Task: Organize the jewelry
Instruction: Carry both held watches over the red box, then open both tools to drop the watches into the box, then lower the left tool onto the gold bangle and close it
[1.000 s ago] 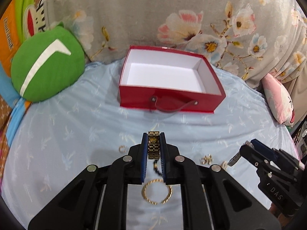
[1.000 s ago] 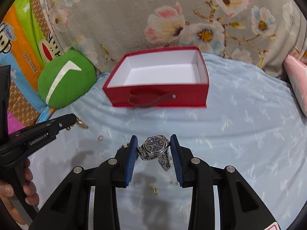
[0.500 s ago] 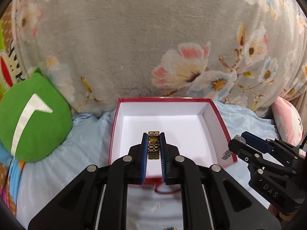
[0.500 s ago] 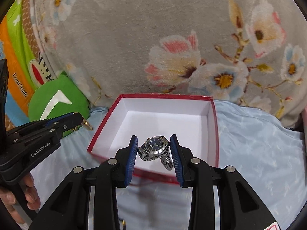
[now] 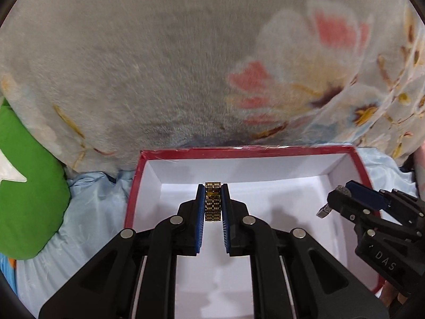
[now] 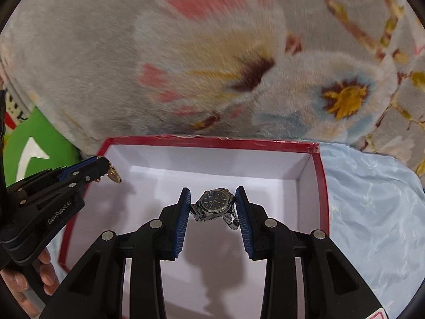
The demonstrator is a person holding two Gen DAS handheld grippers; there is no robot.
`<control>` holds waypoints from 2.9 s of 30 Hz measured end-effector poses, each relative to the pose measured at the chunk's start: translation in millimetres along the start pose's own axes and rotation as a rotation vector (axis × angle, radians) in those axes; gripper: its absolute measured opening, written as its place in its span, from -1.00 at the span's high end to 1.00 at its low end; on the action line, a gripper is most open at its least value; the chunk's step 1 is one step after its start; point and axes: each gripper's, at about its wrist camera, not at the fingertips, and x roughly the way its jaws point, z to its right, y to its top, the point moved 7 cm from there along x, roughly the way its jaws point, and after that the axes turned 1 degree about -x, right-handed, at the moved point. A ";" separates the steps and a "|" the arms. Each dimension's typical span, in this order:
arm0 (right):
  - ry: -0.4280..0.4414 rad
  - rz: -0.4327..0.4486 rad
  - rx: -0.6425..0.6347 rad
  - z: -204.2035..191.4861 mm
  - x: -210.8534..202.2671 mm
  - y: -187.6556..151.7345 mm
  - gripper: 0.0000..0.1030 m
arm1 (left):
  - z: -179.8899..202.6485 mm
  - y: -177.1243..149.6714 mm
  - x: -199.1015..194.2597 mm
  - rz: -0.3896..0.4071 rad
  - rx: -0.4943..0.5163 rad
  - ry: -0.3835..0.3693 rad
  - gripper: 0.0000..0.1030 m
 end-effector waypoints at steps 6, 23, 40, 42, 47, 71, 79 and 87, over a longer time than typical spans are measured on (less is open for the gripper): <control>-0.031 -0.076 -0.006 11.4 36.2 -8.0 0.35 | -1.7 -6.2 37.4 -0.050 -0.001 0.019 0.78; -0.015 -0.024 -0.024 -1.9 -0.7 -16.5 0.26 | -22.3 -7.6 11.1 -0.017 -0.063 0.036 -0.15; -0.029 0.113 -0.032 -18.0 -219.0 -163.3 0.13 | -39.8 -149.8 -197.7 0.027 -0.032 0.042 -0.34; -0.055 0.110 -0.028 -15.8 -235.9 -191.5 0.13 | -41.7 -174.7 -208.7 0.008 -0.027 0.059 -0.34; -0.100 0.071 0.001 -14.0 -254.2 -261.9 0.13 | -45.0 -245.7 -225.3 -0.061 -0.049 0.066 -0.36; -0.077 -0.050 0.116 -24.2 -233.6 -364.0 0.13 | -20.8 -356.3 -190.8 -0.239 -0.165 0.012 -0.19; -0.070 -0.062 0.157 -19.5 -222.2 -365.1 0.12 | -3.7 -358.3 -194.4 -0.244 -0.138 -0.031 0.15; -0.064 -0.055 0.164 -20.4 -217.8 -359.1 0.13 | 0.8 -356.5 -200.3 -0.255 -0.170 -0.096 0.34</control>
